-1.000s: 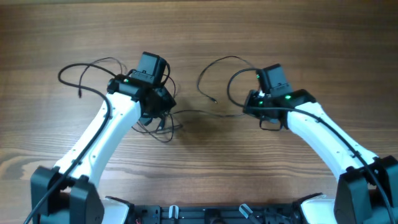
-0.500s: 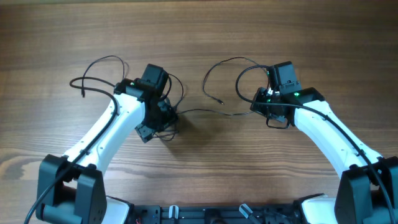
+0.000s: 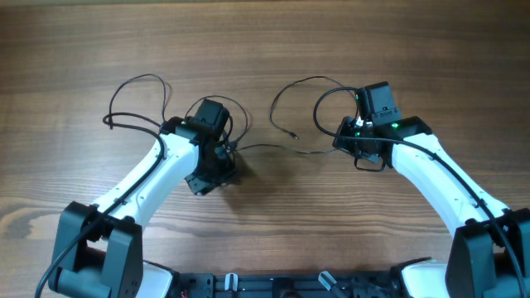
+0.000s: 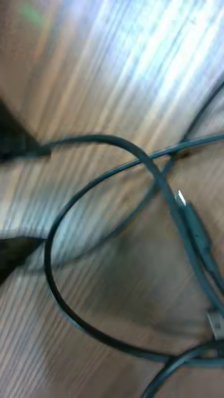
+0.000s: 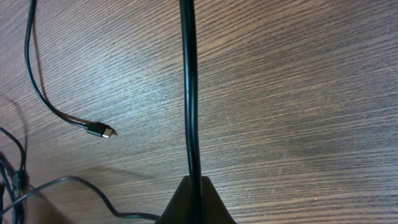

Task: Untangle cables

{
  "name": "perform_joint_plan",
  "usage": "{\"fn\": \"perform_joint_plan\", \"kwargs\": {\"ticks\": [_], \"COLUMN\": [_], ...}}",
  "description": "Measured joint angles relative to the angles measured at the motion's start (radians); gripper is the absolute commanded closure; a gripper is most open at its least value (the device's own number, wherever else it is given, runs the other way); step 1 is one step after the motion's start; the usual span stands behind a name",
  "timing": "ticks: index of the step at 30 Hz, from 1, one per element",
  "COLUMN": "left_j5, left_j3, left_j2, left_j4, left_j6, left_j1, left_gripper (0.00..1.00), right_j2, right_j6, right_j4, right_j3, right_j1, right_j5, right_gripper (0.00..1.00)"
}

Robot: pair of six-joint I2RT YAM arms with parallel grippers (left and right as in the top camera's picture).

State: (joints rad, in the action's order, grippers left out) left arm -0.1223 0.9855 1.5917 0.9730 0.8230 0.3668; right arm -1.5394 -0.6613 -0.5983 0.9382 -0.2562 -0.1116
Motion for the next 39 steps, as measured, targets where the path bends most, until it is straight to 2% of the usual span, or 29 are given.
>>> {"fn": "perform_joint_plan", "kwargs": {"ticks": [5,10,16,25,31,34,39], "left_j5": [0.020,0.097,0.143,0.153,0.154,0.133,0.071], "left_j3": [0.000,0.000,0.000,0.000,0.000,0.000,0.000], "left_j2": [0.000,0.000,0.000,0.000,0.000,0.000,0.000], "left_j4": [-0.097,-0.082,-0.031,-0.027,-0.027,-0.027,-0.039], "left_j6": [-0.002,-0.002,-0.003,-0.003,-0.003,-0.002,-0.002], "left_j1": [-0.006,-0.079,-0.268,-0.472,-0.522,-0.522,-0.502], "left_gripper": [0.96,0.96,0.96,0.96,0.96,0.96,0.96], "right_j2": [0.000,0.000,0.000,0.000,0.000,0.000,0.000], "right_j6": [0.000,-0.021,-0.027,-0.007,-0.004,0.048,0.198], "right_j4": [-0.018,-0.084,-0.150,-0.183,-0.175,-0.118,0.006], "right_j3": [0.000,0.000,0.000,0.000,0.000,0.000,0.000], "right_j1": [0.000,0.058,0.353,0.690,0.764,0.764,0.759], "right_j5": [0.001,0.053,0.080,0.090,0.085,0.006,-0.243], "right_gripper": [0.96,0.96,0.96,0.96,0.96,0.96,0.96]}}
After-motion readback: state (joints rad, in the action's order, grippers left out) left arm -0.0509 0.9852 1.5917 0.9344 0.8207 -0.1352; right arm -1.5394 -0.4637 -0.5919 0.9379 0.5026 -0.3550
